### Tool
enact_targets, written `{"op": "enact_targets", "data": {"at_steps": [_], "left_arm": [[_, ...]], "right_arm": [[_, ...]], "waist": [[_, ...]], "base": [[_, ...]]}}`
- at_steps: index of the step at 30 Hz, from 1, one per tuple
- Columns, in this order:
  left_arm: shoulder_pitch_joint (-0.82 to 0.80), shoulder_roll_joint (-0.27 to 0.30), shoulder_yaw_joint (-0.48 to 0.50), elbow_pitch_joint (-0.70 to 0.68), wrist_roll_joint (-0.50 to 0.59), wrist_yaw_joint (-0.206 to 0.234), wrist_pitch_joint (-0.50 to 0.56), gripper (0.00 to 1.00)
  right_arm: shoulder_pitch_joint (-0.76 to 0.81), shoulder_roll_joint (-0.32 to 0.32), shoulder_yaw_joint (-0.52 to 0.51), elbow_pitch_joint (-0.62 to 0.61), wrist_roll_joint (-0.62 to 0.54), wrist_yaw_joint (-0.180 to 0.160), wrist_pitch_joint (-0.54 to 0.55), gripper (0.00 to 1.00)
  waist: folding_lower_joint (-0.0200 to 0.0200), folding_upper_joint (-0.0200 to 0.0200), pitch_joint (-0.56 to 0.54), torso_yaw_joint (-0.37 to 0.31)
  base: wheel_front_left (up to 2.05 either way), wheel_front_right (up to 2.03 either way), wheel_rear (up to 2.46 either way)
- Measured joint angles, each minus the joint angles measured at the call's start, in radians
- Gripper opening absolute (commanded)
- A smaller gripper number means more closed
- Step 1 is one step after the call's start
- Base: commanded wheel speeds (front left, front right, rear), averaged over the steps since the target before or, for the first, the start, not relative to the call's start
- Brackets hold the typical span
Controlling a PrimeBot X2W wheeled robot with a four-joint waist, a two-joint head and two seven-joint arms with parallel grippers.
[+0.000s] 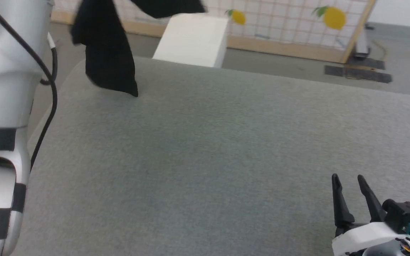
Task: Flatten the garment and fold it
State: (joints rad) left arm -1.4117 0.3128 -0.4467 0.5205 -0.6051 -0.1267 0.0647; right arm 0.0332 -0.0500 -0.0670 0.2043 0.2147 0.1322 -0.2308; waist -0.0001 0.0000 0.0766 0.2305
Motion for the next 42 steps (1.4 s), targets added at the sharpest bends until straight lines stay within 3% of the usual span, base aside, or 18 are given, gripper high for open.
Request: {"op": "enact_targets", "data": {"at_steps": [6, 12, 22, 28, 34, 39, 40, 41, 42], "left_arm": [[-0.032, -0.049, -0.006, -0.017, -0.078, 0.0, -0.004, 0.0], [0.015, -0.087, -0.074, -0.053, -0.138, 0.0, 0.017, 0.0], [0.398, -0.172, -0.282, -0.031, -0.238, 0.0, 0.077, 0.0], [0.613, -0.198, -0.428, 0.067, -0.255, 0.0, 0.115, 0.0], [0.769, -0.231, -0.563, 0.156, -0.313, 0.0, 0.288, 0.0], [0.796, -0.244, -0.596, 0.161, -0.374, 0.0, 0.435, 0.0], [0.797, -0.244, -0.584, 0.149, -0.393, 0.0, 0.442, 0.36], [0.798, -0.244, -0.572, 0.139, -0.405, 0.0, 0.443, 1.0], [0.799, -0.244, -0.55, 0.122, -0.43, 0.004, 0.443, 1.0]], "right_arm": [[0.003, 0.0, 0.006, 0.017, 0.004, 0.0, -0.009, 1.0], [0.008, 0.0, -0.008, 0.019, 0.004, 0.0, -0.016, 1.0], [0.019, 0.0, -0.017, 0.013, -0.006, 0.0, -0.016, 1.0], [0.011, 0.0, -0.016, 0.001, -0.018, 0.0, -0.007, 1.0], [0.007, 0.0, -0.013, -0.005, -0.022, 0.0, -0.006, 1.0], [0.007, -0.001, -0.004, 0.001, -0.02, 0.0, -0.006, 1.0], [0.007, 0.0, -0.002, 0.004, -0.02, 0.0, -0.006, 1.0], [0.007, 0.0, -0.002, 0.006, -0.019, 0.0, -0.006, 1.0], [0.007, 0.0, -0.002, 0.006, -0.016, 0.0, -0.006, 1.0]], "waist": [[0.0, 0.0, -0.033, -0.092], [0.0, 0.0, -0.052, -0.174], [0.0, 0.0001, -0.038, -0.229], [0.0, 0.0, -0.007, -0.233], [0.0, 0.0, 0.005, -0.232], [0.0, 0.0, 0.001, -0.222], [0.0, 0.0, -0.002, -0.22], [0.0, 0.0, -0.004, -0.218], [0.0, 0.0, -0.006, -0.215]], "base": [[0.0, 0.0, 0.0], [0.0, 0.0, 0.0], [0.0, 0.0, 0.0], [0.0, 0.0, 0.0], [0.0, 0.0, 0.0], [0.0, 0.0, 0.0], [0.0, 0.0, 0.0], [0.0, 0.0, 0.0], [0.0, 0.0, 0.0]]}}
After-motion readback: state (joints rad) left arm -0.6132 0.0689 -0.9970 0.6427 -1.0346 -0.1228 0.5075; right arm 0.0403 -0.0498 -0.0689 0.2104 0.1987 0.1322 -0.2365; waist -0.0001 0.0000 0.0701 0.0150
